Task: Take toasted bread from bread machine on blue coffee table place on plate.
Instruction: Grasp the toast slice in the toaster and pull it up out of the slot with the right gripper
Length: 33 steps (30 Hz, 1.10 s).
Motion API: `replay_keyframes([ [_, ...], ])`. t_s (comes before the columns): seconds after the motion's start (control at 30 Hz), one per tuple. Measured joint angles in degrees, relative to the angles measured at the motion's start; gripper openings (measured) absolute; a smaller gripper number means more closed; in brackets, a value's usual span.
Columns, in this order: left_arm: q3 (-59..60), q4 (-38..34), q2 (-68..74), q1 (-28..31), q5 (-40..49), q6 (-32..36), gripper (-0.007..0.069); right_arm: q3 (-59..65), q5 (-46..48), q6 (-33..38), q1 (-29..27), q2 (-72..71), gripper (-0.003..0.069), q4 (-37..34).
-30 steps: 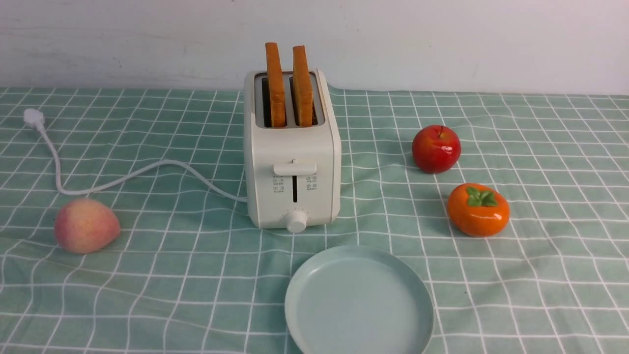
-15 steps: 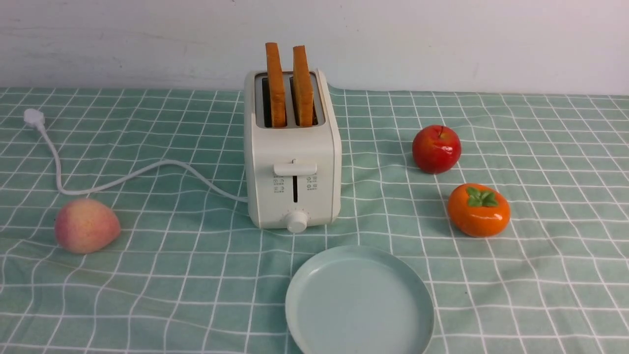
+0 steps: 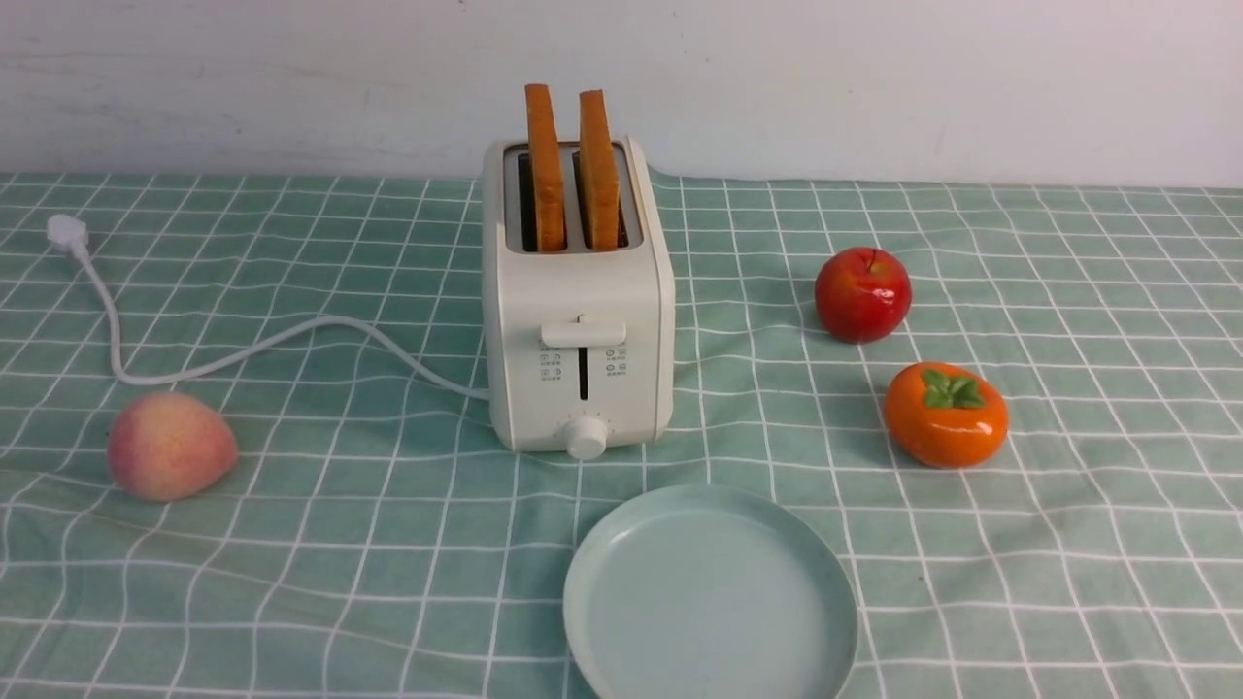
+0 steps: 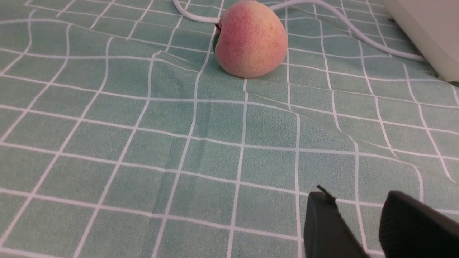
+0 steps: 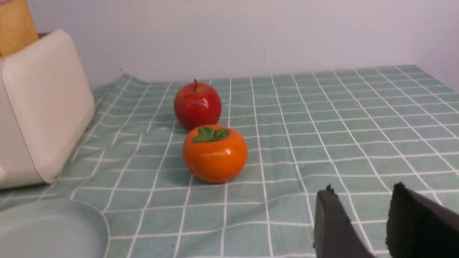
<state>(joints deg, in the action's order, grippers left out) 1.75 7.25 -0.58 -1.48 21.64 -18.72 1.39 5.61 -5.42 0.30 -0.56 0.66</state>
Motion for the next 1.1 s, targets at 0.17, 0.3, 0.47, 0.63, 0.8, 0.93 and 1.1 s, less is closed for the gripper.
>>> replay_keyframes([
  [0.17,0.00,1.00,0.00,0.00,-9.50,-0.38,0.0232,0.00,-0.57,-0.54,0.00,0.00,0.0240,-0.01],
  [0.3,0.00,1.39,0.00,0.00,-20.46,-0.99,0.0235,0.00,-0.85,-0.69,0.00,0.00,0.0240,-0.01],
  [0.47,0.00,1.53,0.00,0.00,-25.42,-0.98,0.0235,0.02,-6.80,-3.63,0.00,0.00,0.0240,-1.70],
  [0.63,-0.09,-0.45,0.00,0.00,-45.36,-6.35,0.0237,-1.44,-28.05,-11.85,0.00,0.00,0.0240,-6.88],
  [0.8,-10.68,-1.50,0.55,0.00,-51.45,-8.21,0.0237,-18.55,-31.79,-13.38,0.00,6.35,0.0240,-8.60],
  [0.93,-26.07,-2.21,6.86,0.00,-47.90,-10.26,0.0237,-37.35,-23.16,-13.57,0.00,16.08,0.0240,-7.07],
  [1.1,-48.42,-2.85,19.77,0.00,-22.74,-15.54,0.0237,-62.46,2.65,-13.57,0.00,29.41,0.0240,-0.10],
])
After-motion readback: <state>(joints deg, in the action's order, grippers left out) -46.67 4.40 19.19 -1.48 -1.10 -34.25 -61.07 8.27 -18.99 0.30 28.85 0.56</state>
